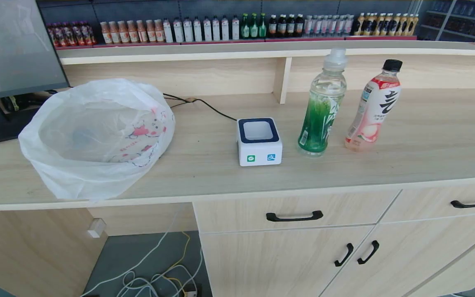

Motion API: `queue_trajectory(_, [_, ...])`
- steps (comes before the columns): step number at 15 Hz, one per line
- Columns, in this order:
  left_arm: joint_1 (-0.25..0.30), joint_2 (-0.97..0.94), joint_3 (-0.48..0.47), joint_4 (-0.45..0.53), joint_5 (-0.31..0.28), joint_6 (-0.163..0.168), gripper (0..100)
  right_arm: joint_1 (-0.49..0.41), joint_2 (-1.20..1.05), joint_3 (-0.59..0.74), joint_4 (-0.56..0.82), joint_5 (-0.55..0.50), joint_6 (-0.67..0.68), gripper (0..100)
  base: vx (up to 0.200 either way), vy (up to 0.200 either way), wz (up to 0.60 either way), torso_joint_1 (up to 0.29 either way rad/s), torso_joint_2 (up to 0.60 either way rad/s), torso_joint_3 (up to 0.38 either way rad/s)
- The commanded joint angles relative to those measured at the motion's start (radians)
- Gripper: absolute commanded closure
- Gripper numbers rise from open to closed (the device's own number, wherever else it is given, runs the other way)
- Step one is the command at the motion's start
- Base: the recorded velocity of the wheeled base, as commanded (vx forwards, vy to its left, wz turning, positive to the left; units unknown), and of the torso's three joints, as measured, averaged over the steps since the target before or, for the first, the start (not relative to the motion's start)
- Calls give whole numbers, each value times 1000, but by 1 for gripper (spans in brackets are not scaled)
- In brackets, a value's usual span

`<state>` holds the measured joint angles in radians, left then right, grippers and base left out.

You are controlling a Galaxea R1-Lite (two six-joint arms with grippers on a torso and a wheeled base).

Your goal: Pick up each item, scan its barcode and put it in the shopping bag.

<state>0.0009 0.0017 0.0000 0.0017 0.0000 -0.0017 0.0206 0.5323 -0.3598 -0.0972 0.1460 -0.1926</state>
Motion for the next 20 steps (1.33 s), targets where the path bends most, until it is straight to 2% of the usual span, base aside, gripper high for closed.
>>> queue_trajectory(1, [1, 0, 0, 0, 0, -1, 0, 9, 176, -119, -29, 1, -28, 0, 0, 0, 0, 0, 0, 0])
queue_trajectory(5, [1, 0, 0, 0, 0, -1, 0, 30, 351, -312, -36, 0, -42, 0, 0, 0, 0, 0, 0, 0])
queue_trajectory(6, [1, 0, 0, 0, 0, 0, 0, 32, 429, -406, -41, 0, -34, 0, 0, 0, 0, 0, 0, 0])
queue_trajectory(7, [1, 0, 0, 0, 0, -1, 0, 38, 488, -452, -81, -2, -31, 0, 0, 0, 0, 0, 0, 0])
queue_trajectory(10, [1, 0, 0, 0, 0, 0, 0, 124, 612, -455, -369, -20, -31, 0, 0, 0, 0, 0, 0, 0])
queue_trajectory(11, [1, 0, 0, 0, 0, -1, 0, 223, 687, -475, -526, -118, -34, 0, 0, 0, 0, 0, 0, 0])
queue_trajectory(12, [1, 0, 0, 0, 0, 0, 0, 340, 727, -492, -576, -233, -28, 0, 0, 0, 0, 0, 0, 0])
queue_trajectory(13, [1, 0, 0, 0, 0, -1, 0, 401, 747, -492, -595, -307, -5, 0, 0, 0, 0, 0, 0, 0])
queue_trajectory(15, [1, 0, 0, 0, 0, 0, 0, 426, 776, -453, -625, -342, 48, 0, 0, 0, 0, 0, 0, 0])
queue_trajectory(17, [-1, 0, 0, 0, 0, -1, 0, 421, 795, -367, -719, -344, 64, 0, 0, 0, 0, 0, 0, 0])
queue_trajectory(20, [1, 0, 0, 0, 0, 0, 0, 423, 808, -346, -730, -344, 62, 0, 0, 0, 0, 0, 0, 0])
